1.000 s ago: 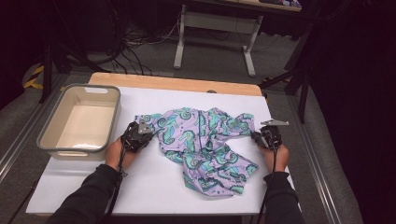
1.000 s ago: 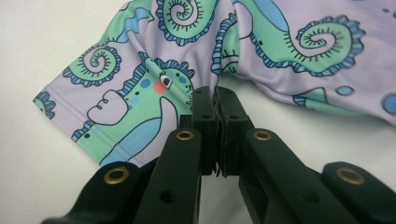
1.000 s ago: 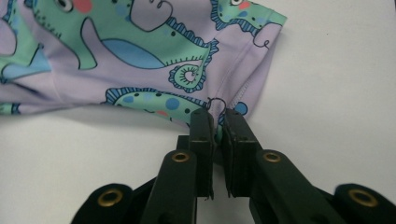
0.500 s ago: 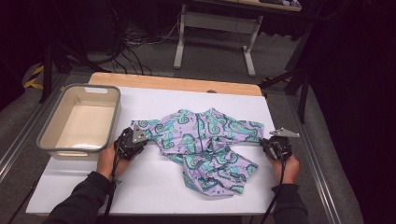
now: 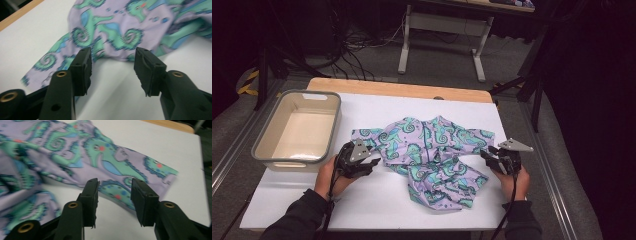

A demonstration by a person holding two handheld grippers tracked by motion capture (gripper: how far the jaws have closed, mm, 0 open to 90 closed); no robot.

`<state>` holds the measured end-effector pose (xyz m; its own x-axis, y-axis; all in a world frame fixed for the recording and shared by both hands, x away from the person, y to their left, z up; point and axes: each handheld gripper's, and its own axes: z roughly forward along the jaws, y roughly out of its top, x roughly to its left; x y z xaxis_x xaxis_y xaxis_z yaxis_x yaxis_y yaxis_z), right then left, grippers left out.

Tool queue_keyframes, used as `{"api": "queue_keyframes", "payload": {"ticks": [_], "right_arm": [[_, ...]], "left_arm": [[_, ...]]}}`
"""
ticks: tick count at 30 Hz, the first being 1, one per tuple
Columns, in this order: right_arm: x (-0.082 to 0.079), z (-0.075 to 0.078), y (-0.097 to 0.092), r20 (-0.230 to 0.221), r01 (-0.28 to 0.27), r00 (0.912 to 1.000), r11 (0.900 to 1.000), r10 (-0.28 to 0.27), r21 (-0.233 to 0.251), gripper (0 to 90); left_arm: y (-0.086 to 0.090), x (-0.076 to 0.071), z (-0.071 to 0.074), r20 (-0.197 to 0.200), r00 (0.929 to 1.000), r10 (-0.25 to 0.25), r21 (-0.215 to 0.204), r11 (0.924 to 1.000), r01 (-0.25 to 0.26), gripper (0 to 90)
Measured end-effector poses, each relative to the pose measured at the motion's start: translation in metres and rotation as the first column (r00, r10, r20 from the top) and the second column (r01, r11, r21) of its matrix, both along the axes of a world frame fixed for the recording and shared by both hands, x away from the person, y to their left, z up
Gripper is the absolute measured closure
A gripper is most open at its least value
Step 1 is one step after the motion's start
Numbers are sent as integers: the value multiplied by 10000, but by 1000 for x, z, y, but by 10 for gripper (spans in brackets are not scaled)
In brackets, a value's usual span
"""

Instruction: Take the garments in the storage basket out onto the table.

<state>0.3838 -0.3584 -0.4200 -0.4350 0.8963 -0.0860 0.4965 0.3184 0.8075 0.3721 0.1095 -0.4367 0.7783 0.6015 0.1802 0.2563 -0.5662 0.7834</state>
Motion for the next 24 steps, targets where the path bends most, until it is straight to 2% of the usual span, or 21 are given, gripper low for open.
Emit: {"api": "queue_keyframes", "payload": {"ticks": [2, 4, 8, 9, 10, 12, 14, 17, 20, 21, 22, 24], "right_arm": [[-5, 2, 7, 89, -409, 9991, 9990, 408, 194, 548], [-10, 1, 15, 70, -884, 9961, 9957, 883, 265, 544], [-18, -6, 36, -202, -1624, 9865, 9867, 1623, -41, 518], [-18, -6, 36, -202, -1624, 9865, 9867, 1623, -41, 518], [-19, -8, 40, -246, -1713, 9850, 9852, 1710, -83, 511], [-20, -11, 46, -294, -1870, 9820, 9822, 1863, -201, 494], [-21, -14, 50, -419, -2029, 9785, 9790, 2020, -179, 484], [-20, -17, 55, -556, -2171, 9752, 9749, 2144, -493, 459], [-20, -19, 55, -754, -2243, 9725, 9734, 2204, -473, 443], [-19, -20, 55, -888, -2260, 9711, 9732, 2216, -434, 444], [-18, -21, 55, -1028, -2332, 9682, 9716, 2280, -411, 444], [-15, -23, 55, -1207, -2303, 9672, 9721, 2235, -452, 451]], "left_arm": [[-5, -2, -1, -38, 9996, -270, -136, 9995, 270, 417], [-11, -3, -2, -110, 9988, -475, -279, 9985, 472, 414], [-26, -2, -6, -159, 9950, -988, -220, 9949, 985, 406], [-29, -1, -8, -245, 9935, -1113, -261, 9935, 1106, 406], [-32, 0, -8, -254, 9926, -1186, -130, 9929, 1183, 398], [-39, 1, -11, -223, 9928, -1173, -10, 9931, 1173, 340], [-43, 4, -12, -132, 9925, -1218, 104, 9925, 1219, 327], [-50, 7, -15, -346, 9894, -1412, 190, 9897, 1419, 326], [-55, 9, -18, -438, 9874, -1523, 469, 9869, 1543, 370], [-58, 9, -20, -420, 9894, -1388, 610, 9881, 1412, 388], [-60, 10, -21, -298, 9925, -1189, 948, 9881, 1212, 389], [-62, 11, -23, -302, 9919, -1233, 1038, 9866, 1258, 410]]}}
